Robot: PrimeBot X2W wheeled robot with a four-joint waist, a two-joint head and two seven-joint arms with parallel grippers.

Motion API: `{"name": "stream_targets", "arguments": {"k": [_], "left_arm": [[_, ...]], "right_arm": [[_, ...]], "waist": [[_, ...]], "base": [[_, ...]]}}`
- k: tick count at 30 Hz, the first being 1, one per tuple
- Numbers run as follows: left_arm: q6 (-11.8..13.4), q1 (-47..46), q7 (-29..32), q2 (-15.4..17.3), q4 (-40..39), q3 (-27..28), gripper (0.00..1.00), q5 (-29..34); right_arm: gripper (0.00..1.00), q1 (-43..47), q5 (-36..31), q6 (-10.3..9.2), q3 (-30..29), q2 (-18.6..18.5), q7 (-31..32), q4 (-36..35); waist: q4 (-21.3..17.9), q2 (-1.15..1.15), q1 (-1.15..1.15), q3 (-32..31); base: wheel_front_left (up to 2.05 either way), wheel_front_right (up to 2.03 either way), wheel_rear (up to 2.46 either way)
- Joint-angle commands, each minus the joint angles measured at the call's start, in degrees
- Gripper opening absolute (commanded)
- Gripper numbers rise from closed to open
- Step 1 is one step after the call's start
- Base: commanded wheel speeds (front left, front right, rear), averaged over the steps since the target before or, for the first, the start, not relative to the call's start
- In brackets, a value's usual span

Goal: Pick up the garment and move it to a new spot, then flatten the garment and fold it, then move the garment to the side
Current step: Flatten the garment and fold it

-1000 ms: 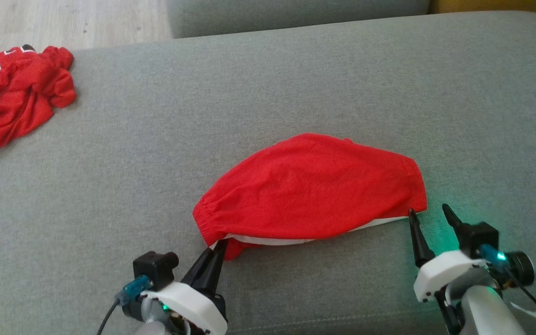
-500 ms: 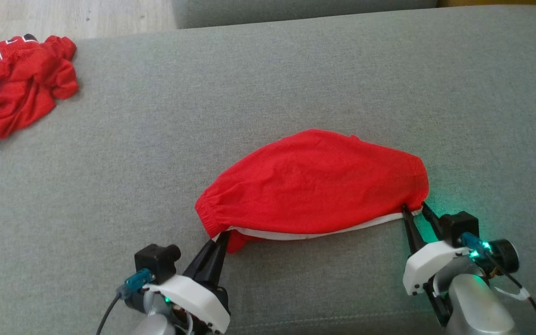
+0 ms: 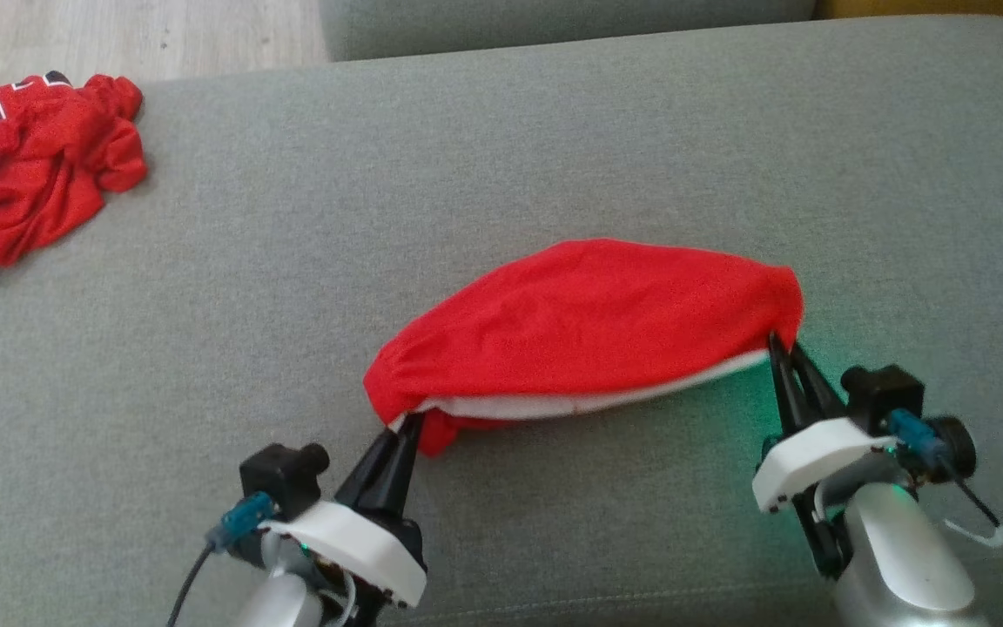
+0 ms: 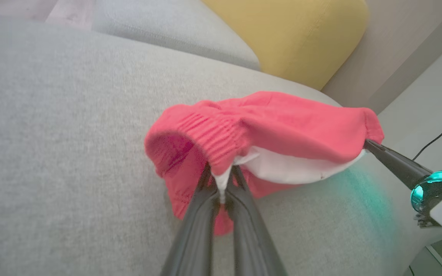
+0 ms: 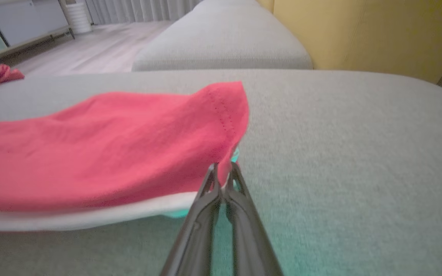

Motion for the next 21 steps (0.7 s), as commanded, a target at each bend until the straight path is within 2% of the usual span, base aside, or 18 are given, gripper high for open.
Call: {"name": "stream_targets", "arguments": {"k": [1,12,21], "left_arm": [[-0.4,-2.0,-0.8,0.0,-3.1,2.6,0.0,0.8],[-0.4,-3.5,-0.8,0.6,-17.1,6.3,0.0,3.9],[-0.4,-8.5,-0.3,4.9,-26.8,7.3,0.0,4.9]], "right_arm": [[0.0,0.1,1.2,0.43,2.0,-0.2,-0.8,-4.3],[0.0,3.3,5.2,0.43,4.5,-0.2,-0.8,-24.6],[0.0,4.5,6.1,0.43,4.2,-0.2,1.6,-38.8]], "waist": [[-0.2,0.0,0.0,-0.3],[-0.4,0.0,0.0,-4.0],[-0.1,0.0,0.0,-7.1]], "base": [[0.0,0.0,0.0],[0.0,0.0,0.0],[0.0,0.0,0.0]]}}
